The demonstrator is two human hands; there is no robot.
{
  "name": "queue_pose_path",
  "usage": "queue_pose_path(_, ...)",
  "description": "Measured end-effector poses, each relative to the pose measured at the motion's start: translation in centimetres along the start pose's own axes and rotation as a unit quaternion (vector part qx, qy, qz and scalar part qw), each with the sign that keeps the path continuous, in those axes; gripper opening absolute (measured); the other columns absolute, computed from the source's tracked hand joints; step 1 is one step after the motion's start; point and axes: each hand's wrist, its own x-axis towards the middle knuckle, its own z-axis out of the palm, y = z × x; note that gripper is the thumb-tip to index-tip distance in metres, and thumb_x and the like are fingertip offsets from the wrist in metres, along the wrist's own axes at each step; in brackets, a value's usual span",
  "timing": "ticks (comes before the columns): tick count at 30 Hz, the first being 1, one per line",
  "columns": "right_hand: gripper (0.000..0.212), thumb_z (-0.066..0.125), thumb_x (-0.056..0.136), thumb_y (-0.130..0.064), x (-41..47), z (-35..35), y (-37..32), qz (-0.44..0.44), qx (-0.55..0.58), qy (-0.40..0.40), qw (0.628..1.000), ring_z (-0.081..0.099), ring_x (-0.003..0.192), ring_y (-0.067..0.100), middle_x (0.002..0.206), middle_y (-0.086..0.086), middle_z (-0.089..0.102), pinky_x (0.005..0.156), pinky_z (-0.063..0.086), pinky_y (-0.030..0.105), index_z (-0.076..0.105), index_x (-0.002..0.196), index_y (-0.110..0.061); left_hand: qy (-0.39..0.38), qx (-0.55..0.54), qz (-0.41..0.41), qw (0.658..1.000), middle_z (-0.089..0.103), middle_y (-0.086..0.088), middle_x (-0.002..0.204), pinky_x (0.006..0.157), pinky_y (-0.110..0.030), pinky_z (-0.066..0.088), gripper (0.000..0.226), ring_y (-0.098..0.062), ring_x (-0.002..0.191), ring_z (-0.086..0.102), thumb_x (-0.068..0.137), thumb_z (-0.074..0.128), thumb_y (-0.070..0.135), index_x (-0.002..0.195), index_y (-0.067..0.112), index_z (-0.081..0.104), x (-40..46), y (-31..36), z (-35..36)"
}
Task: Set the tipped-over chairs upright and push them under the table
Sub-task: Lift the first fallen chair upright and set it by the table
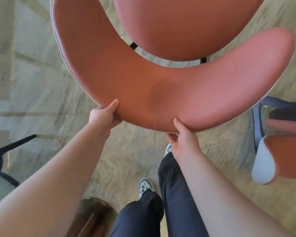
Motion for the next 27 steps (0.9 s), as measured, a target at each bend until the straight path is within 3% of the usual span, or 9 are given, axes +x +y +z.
queue_pose_path(5,0.045,0.082,0.085,-0.021,-2.0,1.8,-3.4,-0.02,-0.006,-0.008,1.0,0.064,0.117,0.016,0.131,-0.001,0.066,0.093,0.06,0.041,0.065,0.126,-0.015,0.005,0.014,-0.015,1.0,0.077,-0.015,0.114,0.08,-0.041,0.066,0.031,-0.031,0.098,0.078,0.088,0.084,0.028,0.103,0.007,0.068,-1.8,4.6,1.6)
queue_pose_path(10,0.035,0.082,0.084,-0.023,-3.2,3.7,-6.4,-0.019,-0.008,-0.003,1.0,0.064,0.114,0.021,0.125,-0.001,0.067,0.095,0.059,0.043,0.065,0.114,-0.021,-0.006,0.023,-0.026,0.999,0.076,-0.017,0.114,0.083,-0.046,0.065,0.034,-0.033,0.099,0.077,0.087,0.086,0.028,0.102,0.006,0.065,-2.2,8.3,2.9)
queue_pose_path(16,0.031,0.083,0.083,-0.023,-4.2,5.7,-8.9,-0.016,0.002,0.005,1.0,0.063,0.113,0.021,0.124,-0.001,0.065,0.087,0.063,0.044,0.065,0.108,-0.023,-0.088,0.013,-0.064,0.994,0.076,-0.011,0.114,0.068,-0.038,0.064,0.036,-0.027,0.101,0.076,0.087,0.085,0.028,0.11,0.011,0.064,-1.3,11.7,3.0)
queue_pose_path(21,0.032,0.082,0.084,-0.023,-5.0,7.3,-10.7,-0.032,-0.002,0.003,0.999,0.065,0.11,0.017,0.127,-0.004,0.066,0.085,0.063,0.045,0.066,0.111,-0.027,-0.156,-0.038,-0.067,0.985,0.077,-0.006,0.125,0.08,-0.046,0.065,0.039,-0.024,0.116,0.073,0.09,0.082,0.022,0.124,0.012,0.066,-0.3,13.5,3.3)
queue_pose_path(24,0.029,0.08,0.087,-0.023,-5.8,8.8,-12.2,-0.032,-0.002,0.006,0.999,0.064,0.115,0.023,0.134,0.0,0.062,0.087,0.062,0.048,0.064,0.11,-0.028,-0.198,-0.048,-0.057,0.977,0.08,0.0,0.121,0.078,-0.054,0.064,0.051,-0.025,0.112,0.076,0.088,0.083,0.032,0.132,0.016,0.062,-0.2,15.9,3.6)
queue_pose_path(27,0.027,0.079,0.088,-0.023,-6.8,10.6,-13.8,-0.043,-0.002,0.025,0.999,0.064,0.112,0.025,0.134,0.004,0.061,0.08,0.064,0.047,0.062,0.108,-0.028,-0.212,-0.033,-0.031,0.976,0.08,0.002,0.121,0.077,-0.058,0.063,0.064,-0.025,0.107,0.078,0.081,0.087,0.037,0.136,0.023,0.058,0.0,19.2,4.0)
